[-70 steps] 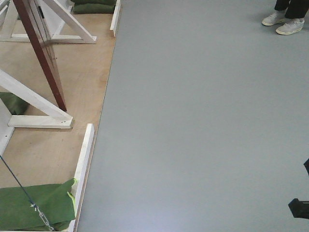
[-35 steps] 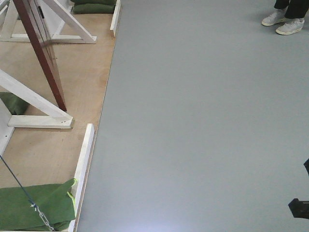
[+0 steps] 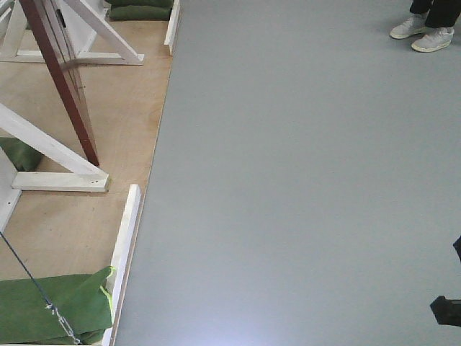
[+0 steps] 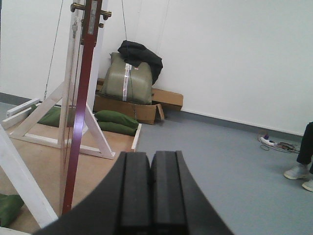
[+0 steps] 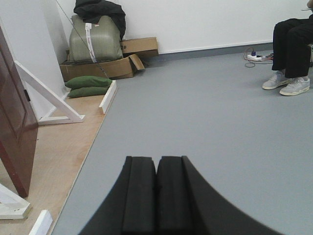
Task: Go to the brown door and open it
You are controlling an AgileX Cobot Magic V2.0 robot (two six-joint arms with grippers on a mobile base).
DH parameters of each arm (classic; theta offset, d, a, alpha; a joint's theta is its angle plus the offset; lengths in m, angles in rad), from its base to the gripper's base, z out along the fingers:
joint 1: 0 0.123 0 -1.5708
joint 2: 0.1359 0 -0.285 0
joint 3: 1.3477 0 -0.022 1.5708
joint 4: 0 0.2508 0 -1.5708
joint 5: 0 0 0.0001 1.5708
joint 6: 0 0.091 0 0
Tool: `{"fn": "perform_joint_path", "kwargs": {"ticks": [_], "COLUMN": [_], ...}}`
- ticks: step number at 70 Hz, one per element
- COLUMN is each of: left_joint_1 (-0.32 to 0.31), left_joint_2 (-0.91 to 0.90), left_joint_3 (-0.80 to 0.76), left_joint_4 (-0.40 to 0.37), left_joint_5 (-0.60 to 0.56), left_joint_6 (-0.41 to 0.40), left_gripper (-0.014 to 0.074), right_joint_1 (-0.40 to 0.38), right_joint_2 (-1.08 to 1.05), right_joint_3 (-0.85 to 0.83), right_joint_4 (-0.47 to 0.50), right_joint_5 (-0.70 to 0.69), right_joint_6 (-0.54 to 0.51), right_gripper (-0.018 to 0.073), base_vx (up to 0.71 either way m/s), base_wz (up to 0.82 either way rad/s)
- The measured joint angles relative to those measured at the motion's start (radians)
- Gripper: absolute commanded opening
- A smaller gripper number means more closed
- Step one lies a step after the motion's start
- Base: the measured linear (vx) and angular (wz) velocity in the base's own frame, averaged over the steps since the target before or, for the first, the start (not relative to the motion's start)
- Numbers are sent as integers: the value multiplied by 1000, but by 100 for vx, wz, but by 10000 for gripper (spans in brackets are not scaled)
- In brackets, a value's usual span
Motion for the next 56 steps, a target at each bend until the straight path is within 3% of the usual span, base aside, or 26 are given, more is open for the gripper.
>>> {"fn": "perform_joint_path", "kwargs": {"ticks": [56], "left_joint_1": [0], "left_joint_2": [0], "left_joint_3": [0], "left_joint_4": [0], "left_joint_5": [0], "left_joint_6": [0], "left_gripper": [17], "right_joint_1": [0], "right_joint_2": [0], "right_joint_3": [0], "right_joint_4": [0], "right_joint_5": [0], "right_joint_6": [0], "right_gripper": [0], "base_vx": [1], "base_wz": [0]}}
